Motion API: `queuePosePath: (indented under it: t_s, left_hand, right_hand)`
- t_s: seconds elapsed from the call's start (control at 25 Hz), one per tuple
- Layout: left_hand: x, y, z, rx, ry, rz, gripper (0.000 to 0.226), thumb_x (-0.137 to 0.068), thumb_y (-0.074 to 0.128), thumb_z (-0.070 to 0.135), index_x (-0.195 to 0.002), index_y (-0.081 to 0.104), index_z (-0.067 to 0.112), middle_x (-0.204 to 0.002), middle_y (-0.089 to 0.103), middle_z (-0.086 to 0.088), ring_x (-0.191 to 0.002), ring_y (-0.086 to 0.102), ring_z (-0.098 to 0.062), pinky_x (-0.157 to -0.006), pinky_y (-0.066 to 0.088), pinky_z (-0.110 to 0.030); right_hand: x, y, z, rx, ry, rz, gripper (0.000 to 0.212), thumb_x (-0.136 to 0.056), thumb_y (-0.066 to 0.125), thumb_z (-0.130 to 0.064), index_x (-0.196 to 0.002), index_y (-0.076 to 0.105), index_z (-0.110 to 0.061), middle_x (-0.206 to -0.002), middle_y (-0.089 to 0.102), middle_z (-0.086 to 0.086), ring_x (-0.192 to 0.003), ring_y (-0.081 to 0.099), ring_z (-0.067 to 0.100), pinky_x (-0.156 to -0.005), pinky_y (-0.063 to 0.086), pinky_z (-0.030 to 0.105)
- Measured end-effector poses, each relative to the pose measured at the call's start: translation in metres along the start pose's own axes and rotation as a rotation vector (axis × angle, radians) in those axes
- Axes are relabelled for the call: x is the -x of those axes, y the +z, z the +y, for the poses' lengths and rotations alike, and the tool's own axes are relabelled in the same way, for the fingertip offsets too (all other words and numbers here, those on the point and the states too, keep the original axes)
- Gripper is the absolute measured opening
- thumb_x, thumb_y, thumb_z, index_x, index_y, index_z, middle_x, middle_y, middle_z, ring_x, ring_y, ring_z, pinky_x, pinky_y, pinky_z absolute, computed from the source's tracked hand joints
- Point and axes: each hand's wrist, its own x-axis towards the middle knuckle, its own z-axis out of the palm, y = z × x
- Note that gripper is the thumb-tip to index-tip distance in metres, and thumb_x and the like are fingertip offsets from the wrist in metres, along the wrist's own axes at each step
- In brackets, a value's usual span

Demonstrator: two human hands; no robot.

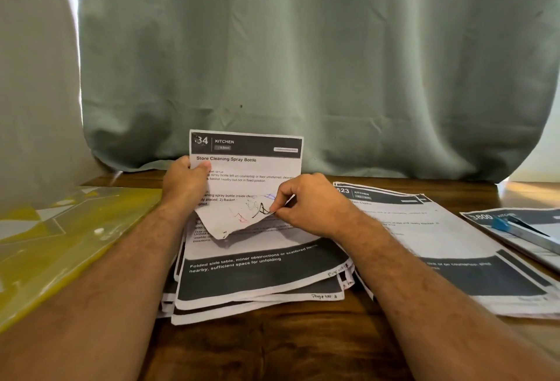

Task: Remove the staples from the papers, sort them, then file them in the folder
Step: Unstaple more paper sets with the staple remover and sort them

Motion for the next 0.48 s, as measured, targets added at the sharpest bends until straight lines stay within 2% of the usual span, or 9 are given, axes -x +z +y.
queuePosePath:
  t_s: [0.12, 0.2, 0.32, 0.48]
  left_hand:
    - [0.001, 0.001, 0.001, -0.003, 0.008, -0.013, 0.011, -0.101, 0.058, 0.026, -0.104, 0.066, 0.020, -0.100, 0.072, -0.002, -0.086, 0.068, -0.022, -0.074, 0.052, -0.031]
    - [0.001, 0.001, 0.001, 0.014, 0.009, -0.005, 0.011, -0.100, 0.059, 0.026, -0.103, 0.067, 0.019, -0.100, 0.072, -0.002, -0.087, 0.069, -0.022, -0.077, 0.054, -0.033]
    - [0.000, 0.002, 0.003, 0.050, -0.031, -0.017, 0.011, -0.101, 0.057, 0.022, -0.100, 0.068, 0.018, -0.098, 0.073, -0.002, -0.082, 0.069, -0.019, -0.074, 0.057, -0.034]
    - [0.005, 0.006, 0.009, 0.082, -0.078, -0.124, 0.020, -0.100, 0.054, 0.018, -0.089, 0.071, 0.017, -0.094, 0.077, -0.002, -0.088, 0.072, -0.023, -0.087, 0.058, -0.042]
  right_hand:
    - [0.000, 0.000, 0.000, -0.004, -0.014, 0.012, 0.009, -0.084, 0.072, -0.014, -0.083, 0.076, -0.023, -0.086, 0.073, -0.015, -0.078, 0.067, -0.002, -0.083, 0.058, 0.024]
    - [0.000, -0.001, 0.000, -0.009, -0.012, 0.046, 0.013, -0.087, 0.069, -0.014, -0.088, 0.076, -0.025, -0.092, 0.072, -0.014, -0.082, 0.066, 0.000, -0.083, 0.057, 0.023]
    - [-0.005, -0.003, 0.002, -0.049, -0.039, 0.232, 0.017, -0.091, 0.065, -0.014, -0.095, 0.076, -0.026, -0.096, 0.073, -0.011, -0.084, 0.066, 0.002, -0.085, 0.056, 0.020]
    - [-0.011, -0.003, 0.005, -0.210, -0.104, 0.503, 0.015, -0.086, 0.072, -0.011, -0.098, 0.078, -0.018, -0.104, 0.075, -0.004, -0.095, 0.069, 0.004, -0.095, 0.053, 0.025]
